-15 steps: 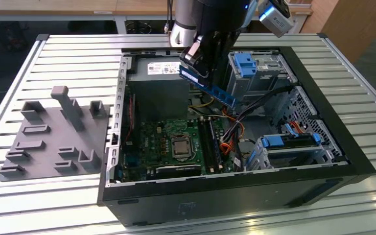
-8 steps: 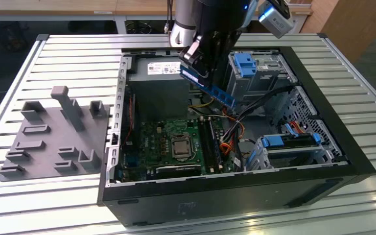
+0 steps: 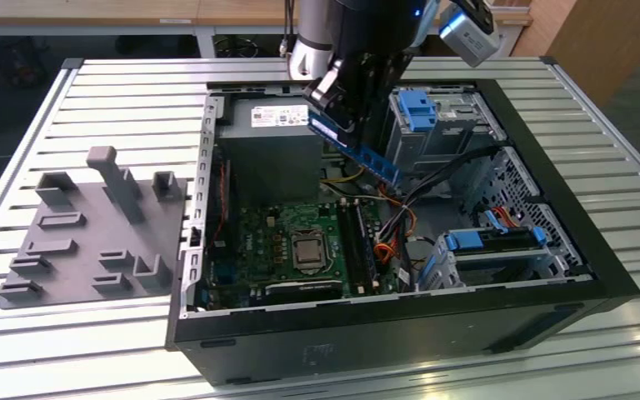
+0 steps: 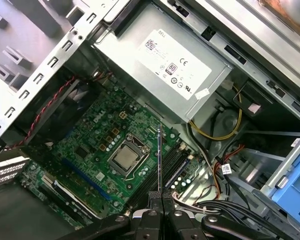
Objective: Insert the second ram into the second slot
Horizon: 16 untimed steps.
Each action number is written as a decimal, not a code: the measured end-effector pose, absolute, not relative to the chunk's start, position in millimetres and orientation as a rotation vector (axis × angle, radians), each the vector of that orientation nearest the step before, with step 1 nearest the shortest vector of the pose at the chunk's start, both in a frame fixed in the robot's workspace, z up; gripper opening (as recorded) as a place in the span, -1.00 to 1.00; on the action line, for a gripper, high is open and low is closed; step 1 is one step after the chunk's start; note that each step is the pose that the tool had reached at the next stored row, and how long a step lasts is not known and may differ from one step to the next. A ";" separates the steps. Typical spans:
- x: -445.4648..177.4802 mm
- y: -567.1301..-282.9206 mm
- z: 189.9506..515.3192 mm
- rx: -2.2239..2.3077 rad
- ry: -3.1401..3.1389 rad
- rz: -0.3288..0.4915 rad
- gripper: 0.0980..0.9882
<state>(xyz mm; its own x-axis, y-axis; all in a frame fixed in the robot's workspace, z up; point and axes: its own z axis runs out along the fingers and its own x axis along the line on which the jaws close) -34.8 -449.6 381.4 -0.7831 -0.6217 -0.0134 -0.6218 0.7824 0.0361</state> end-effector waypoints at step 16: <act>-34.8 -449.6 381.2 -0.940 2.995 0.060 -0.96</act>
<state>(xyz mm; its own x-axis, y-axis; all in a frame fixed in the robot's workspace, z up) -34.8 -449.6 381.2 -0.8206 -0.5713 -0.0133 -0.5713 0.8199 0.0361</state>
